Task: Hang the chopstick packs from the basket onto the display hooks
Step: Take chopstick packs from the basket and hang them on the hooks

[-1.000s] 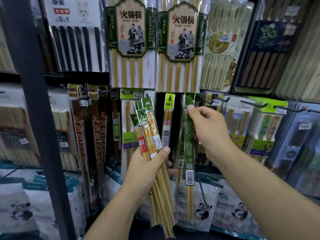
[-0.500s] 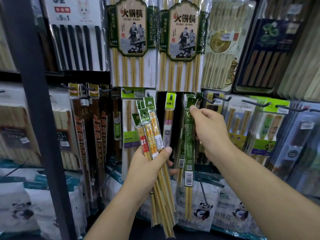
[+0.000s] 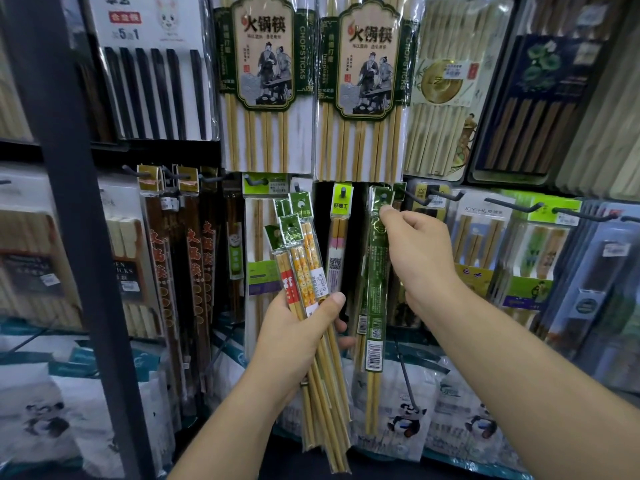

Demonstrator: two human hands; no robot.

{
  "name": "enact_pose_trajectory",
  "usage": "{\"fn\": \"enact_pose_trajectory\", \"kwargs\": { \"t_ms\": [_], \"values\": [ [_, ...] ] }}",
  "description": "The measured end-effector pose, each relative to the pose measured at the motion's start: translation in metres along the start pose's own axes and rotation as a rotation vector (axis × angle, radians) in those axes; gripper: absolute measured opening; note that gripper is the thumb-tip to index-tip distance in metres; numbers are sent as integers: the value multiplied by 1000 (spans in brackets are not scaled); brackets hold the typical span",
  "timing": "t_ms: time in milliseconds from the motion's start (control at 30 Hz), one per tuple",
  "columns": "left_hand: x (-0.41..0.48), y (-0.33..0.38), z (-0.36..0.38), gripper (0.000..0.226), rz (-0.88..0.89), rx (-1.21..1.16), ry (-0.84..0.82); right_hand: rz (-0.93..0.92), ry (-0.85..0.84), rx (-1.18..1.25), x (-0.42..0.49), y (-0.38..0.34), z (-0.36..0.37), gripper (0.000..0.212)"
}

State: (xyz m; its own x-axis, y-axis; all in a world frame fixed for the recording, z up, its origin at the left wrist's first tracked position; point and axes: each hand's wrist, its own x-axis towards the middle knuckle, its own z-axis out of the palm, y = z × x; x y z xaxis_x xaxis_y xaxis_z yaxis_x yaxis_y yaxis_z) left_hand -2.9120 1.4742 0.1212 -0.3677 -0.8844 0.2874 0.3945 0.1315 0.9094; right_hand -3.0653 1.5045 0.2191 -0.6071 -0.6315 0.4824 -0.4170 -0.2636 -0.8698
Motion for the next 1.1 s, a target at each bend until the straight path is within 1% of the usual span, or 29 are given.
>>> {"fn": "enact_pose_trajectory", "kwargs": {
  "t_ms": [133, 200, 333, 400, 467, 533, 600, 667, 733, 833, 900, 967, 1033, 1100],
  "values": [
    [1, 0, 0, 28, 2, 7, 4, 1, 10, -52, 4, 5, 2, 70],
    [1, 0, -1, 28, -4, 8, -5, -6, 16, -93, 5, 9, 2, 67],
    [0, 0, -3, 27, -2, 24, -29, -48, 75, -164, -3, 15, 0, 42],
    [0, 1, -3, 30, 5, 34, -41, -95, 97, -178, -10, 14, -2, 34],
    [0, 2, -2, 38, 1, 45, -47, -164, 41, -158, -18, 11, -3, 28],
    [-1, 2, -2, 47, -3, 53, -52, -219, -82, -102, -27, 6, -2, 24],
    [-2, 2, -2, 41, 1, 67, -63, -226, -181, -44, -34, 2, 2, 17],
    [-2, 1, -2, 30, 9, 98, -81, -203, -225, -2, -35, -2, 3, 13],
    [-3, 2, -1, 29, 17, 140, -85, -181, -260, 20, -34, -4, 2, 13],
    [-3, 2, -1, 40, 29, 209, -89, -160, -308, 44, -33, -5, 0, 15],
    [-3, 2, -2, 39, 45, 250, -90, -171, -282, 42, -33, -7, 0, 17],
    [-3, 2, -2, 33, 69, 291, -36, -134, -213, 94, -27, -10, -2, 21],
    [-3, 1, 0, 33, 46, 177, 0, -51, -130, 154, -17, -12, -4, 28],
    [-2, 2, 0, 32, 21, 68, 1, 13, -83, 153, -9, -10, -7, 35]
  ]
}}
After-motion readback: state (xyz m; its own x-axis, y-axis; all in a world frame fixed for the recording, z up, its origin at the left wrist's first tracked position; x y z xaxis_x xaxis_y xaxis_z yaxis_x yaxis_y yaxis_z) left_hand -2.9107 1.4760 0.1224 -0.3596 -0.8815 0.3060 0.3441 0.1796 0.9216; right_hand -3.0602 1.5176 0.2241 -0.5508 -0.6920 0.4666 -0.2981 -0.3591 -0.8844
